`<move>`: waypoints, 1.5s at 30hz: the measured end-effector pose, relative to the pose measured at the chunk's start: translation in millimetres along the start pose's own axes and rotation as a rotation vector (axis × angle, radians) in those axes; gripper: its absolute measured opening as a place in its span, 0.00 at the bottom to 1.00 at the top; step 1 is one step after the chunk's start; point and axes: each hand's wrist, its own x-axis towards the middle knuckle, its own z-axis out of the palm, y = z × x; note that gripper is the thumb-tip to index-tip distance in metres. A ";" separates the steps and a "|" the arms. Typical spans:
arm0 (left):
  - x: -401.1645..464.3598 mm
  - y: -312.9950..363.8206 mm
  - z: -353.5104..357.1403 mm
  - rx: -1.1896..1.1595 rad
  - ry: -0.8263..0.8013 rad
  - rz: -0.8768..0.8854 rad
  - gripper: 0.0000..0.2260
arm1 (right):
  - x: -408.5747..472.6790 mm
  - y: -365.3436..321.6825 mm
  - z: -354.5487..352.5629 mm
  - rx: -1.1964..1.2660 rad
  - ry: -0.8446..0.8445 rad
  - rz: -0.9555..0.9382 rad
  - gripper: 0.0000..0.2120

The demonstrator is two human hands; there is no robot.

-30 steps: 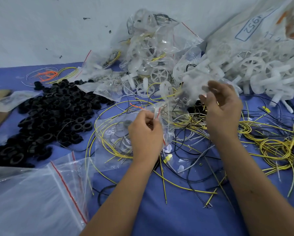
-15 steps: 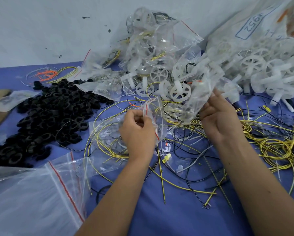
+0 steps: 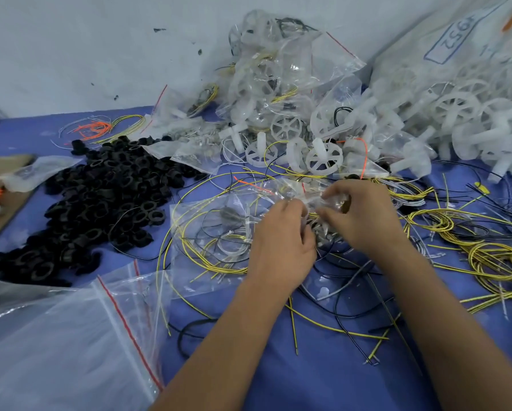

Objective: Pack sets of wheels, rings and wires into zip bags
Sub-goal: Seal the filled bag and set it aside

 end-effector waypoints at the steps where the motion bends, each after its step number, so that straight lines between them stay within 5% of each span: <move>1: -0.5 1.7 -0.9 0.039 -0.009 0.015 0.07 | 0.3 -0.5 -0.3 0.005 0.031 0.025 0.08; 5: -2.0 6.2 -1.8 0.104 0.042 0.023 0.05 | 3.4 0.2 -4.7 0.143 0.263 0.122 0.06; 11: 0.4 1.5 -1.6 -0.008 0.170 -0.084 0.03 | 8.1 -1.1 -13.5 0.708 0.546 0.307 0.05; 16: -0.3 -1.6 0.1 -0.094 0.190 -0.141 0.05 | 2.4 8.2 -22.4 0.249 0.710 0.234 0.19; 20: 1.7 -6.1 0.3 -0.147 0.229 -0.186 0.05 | 4.0 12.4 -25.3 -0.015 0.599 0.194 0.16; 28: 4.0 -8.7 0.0 -0.295 0.329 -0.275 0.05 | 0.0 1.9 -23.9 0.029 0.702 -0.020 0.11; 32: 3.9 -8.3 -0.8 -0.319 0.355 -0.285 0.05 | -0.9 -5.3 -23.3 0.237 0.623 0.078 0.26; 40: 5.1 -7.0 -2.5 -0.396 0.421 -0.310 0.05 | 8.2 -10.1 -30.1 1.430 0.317 0.376 0.12; 45: 4.0 -2.8 -4.7 -0.420 0.517 -0.225 0.03 | 8.4 -8.6 -24.9 1.538 0.035 0.356 0.18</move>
